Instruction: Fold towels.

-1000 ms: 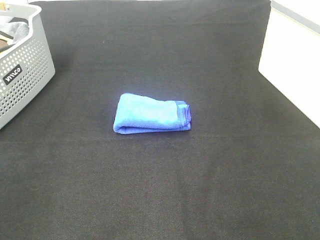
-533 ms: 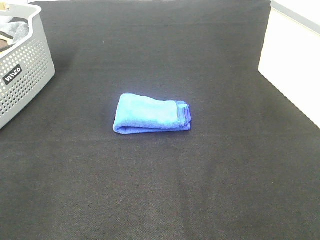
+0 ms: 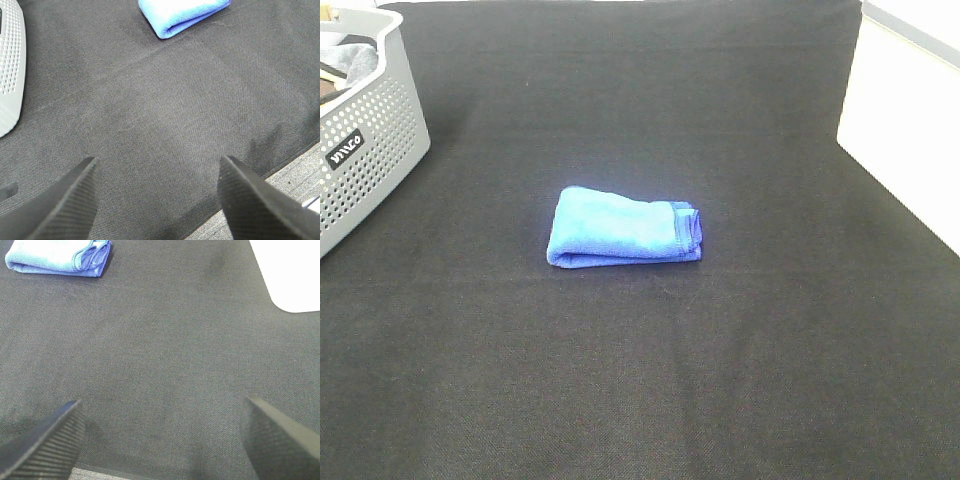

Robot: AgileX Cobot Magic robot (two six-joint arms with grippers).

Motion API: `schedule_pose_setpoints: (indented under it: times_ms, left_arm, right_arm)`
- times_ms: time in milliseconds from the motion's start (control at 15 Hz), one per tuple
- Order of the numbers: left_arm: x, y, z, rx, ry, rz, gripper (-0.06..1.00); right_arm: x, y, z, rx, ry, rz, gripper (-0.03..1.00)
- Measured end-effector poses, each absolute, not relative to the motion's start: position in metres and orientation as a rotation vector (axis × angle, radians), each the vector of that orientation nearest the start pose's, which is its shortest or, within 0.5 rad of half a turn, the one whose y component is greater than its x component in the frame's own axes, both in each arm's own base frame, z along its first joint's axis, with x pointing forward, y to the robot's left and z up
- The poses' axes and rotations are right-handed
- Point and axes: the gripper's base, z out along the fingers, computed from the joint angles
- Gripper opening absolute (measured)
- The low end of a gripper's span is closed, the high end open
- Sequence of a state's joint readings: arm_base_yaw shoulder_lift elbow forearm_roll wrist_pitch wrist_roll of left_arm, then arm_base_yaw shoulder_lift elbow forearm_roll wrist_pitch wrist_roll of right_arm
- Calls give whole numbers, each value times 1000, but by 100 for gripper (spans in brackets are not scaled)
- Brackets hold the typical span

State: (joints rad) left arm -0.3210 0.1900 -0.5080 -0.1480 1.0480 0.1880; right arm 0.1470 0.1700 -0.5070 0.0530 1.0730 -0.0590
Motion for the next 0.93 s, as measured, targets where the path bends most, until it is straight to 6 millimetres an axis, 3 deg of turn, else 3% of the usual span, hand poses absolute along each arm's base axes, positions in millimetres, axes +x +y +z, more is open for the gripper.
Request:
schedule_pose_setpoints:
  times_ms: [333,467,667,933]
  left_arm:
    - [21,-15,280,339,2172,-157,64]
    - [13,-13,281,252,2126,-108,64]
    - [-3,-12,281,229,2023,-88,64]
    - [-7,-12,281,228,1999,-85,64]
  right_arm:
    - [20,6,277,-185,2212,94,80]
    - [15,5,278,-126,2182,66,80]
    - [1,4,279,-111,2085,59,80]
    - [-7,4,279,-110,2033,64,80]
